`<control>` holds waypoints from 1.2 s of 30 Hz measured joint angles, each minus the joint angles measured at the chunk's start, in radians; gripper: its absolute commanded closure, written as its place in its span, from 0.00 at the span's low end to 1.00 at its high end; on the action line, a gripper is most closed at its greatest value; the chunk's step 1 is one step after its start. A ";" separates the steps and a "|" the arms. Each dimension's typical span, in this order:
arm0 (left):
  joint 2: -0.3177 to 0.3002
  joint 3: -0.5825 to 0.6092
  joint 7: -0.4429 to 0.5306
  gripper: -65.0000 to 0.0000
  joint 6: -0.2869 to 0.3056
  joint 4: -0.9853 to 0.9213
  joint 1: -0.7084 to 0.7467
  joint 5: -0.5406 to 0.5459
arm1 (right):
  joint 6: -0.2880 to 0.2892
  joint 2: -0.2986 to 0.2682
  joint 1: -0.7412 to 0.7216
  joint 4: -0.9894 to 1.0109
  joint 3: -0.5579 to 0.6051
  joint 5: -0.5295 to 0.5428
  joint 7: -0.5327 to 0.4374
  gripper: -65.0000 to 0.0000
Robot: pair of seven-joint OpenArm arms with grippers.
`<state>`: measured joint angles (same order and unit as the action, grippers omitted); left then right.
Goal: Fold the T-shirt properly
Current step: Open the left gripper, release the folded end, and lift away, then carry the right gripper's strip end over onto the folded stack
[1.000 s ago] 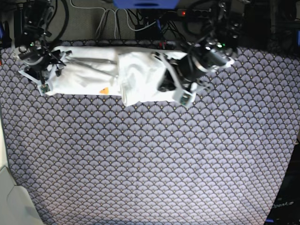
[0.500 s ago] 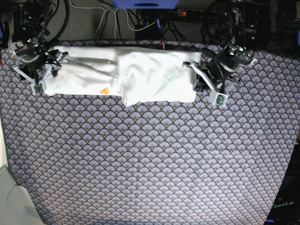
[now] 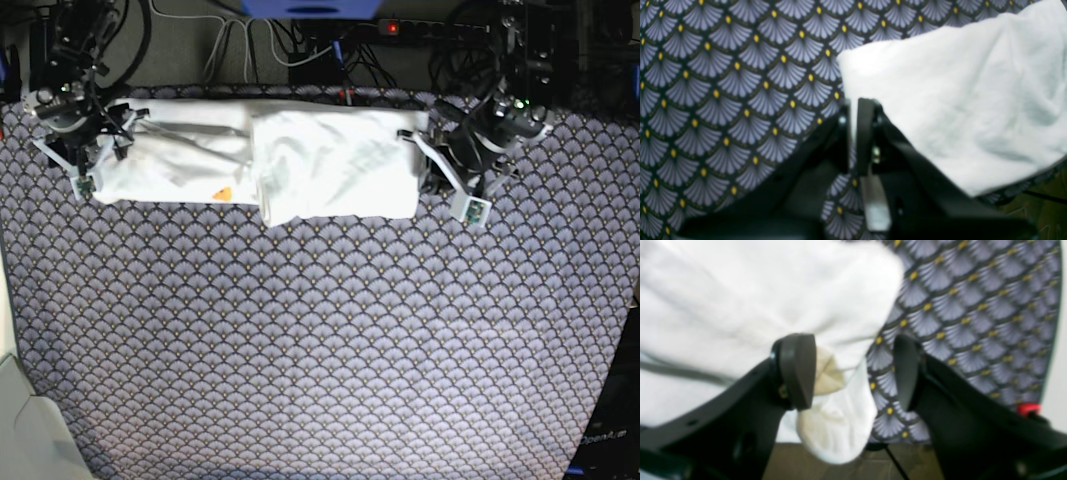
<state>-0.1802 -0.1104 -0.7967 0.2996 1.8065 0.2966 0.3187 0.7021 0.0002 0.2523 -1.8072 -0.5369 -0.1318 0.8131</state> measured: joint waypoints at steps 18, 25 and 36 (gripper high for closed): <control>-0.025 -0.036 -0.003 0.96 0.007 0.053 0.027 0.000 | 0.000 -0.003 -0.041 0.086 -0.058 0.005 -0.008 0.42; -0.031 -0.152 0.000 0.96 0.000 0.053 0.056 0.000 | -0.004 -0.015 -0.060 0.153 -0.067 0.049 -0.029 0.46; -0.031 -0.255 0.007 0.96 0.003 0.053 0.090 0.000 | -0.003 -0.003 -0.057 0.161 -0.058 0.095 -0.033 1.00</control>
<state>-0.2108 -0.3653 -0.7895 0.3027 1.8599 0.3866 0.3183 0.6987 -0.0029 0.1951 -1.6466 -0.5945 -0.0364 0.7803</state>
